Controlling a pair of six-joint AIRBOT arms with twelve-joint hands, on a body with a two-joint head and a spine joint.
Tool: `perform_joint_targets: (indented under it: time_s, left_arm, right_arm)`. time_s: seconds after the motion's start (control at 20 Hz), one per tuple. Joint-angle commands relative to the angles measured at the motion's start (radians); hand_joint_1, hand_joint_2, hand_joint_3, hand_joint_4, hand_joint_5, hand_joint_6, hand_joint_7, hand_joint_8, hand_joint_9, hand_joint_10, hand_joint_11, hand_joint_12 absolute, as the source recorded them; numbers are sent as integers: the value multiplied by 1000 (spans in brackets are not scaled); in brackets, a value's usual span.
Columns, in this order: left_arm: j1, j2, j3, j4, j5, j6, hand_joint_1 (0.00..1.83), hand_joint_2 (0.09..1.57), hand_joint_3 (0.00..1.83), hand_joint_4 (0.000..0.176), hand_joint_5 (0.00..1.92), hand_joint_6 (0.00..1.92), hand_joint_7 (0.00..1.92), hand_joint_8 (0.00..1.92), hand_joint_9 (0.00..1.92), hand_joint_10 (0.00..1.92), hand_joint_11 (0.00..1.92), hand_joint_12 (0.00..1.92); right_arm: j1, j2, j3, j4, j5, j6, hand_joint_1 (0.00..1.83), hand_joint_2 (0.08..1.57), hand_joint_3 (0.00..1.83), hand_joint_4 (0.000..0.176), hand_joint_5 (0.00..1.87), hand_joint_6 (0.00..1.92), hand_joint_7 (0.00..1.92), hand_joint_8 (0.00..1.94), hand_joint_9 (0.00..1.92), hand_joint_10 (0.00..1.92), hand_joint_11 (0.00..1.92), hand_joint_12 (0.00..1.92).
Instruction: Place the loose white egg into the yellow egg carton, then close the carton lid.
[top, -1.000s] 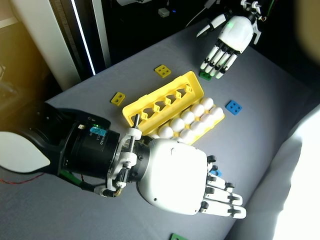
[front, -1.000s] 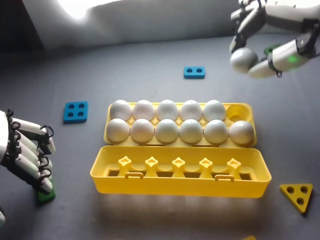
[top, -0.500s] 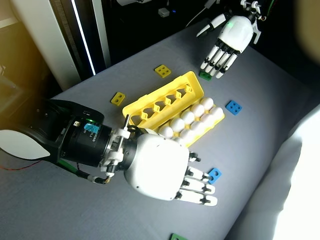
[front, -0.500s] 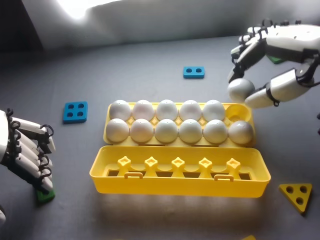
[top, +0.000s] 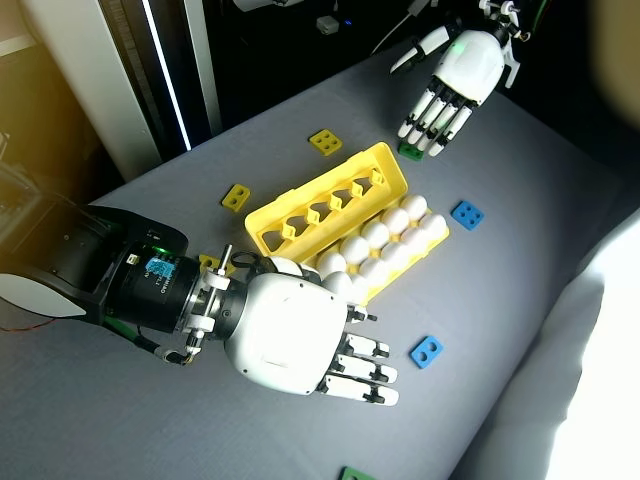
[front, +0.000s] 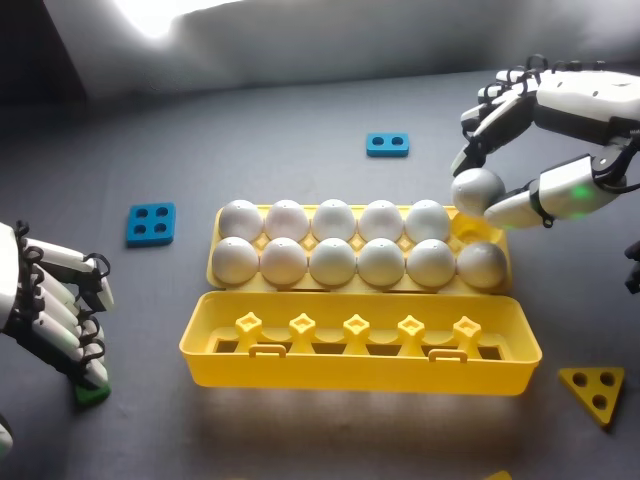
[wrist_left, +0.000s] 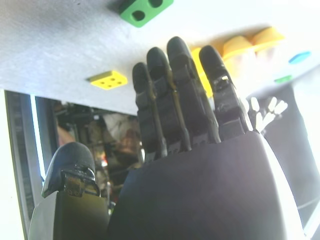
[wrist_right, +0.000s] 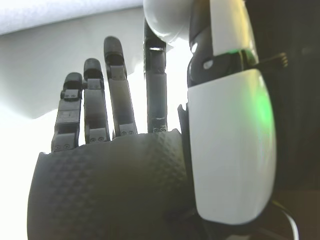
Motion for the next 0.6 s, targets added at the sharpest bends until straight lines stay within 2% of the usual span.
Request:
perform_joint_targets:
  time_s: [0.0,0.4,0.55]
  left_arm:
    - [-7,17,4,-60,-52,-4,0,1182,6,0,587,3,611,2,544,3,0,804]
    - [-12,15,2,-60,-52,-6,0,1184,3,0,590,5,621,4,557,6,7,808]
    - [-14,15,2,-60,-52,-7,0,1186,3,0,591,4,620,3,555,4,10,811]
  right_arm:
    - [3,8,2,21,115,5,1053,1053,1,176,1107,773,415,1,172,1,0,0]
    - [-33,-6,16,39,111,5,1060,1047,0,176,1125,744,451,0,193,0,7,10]
    - [-39,-12,21,39,109,4,1047,1061,3,176,1083,812,428,9,182,5,0,0]
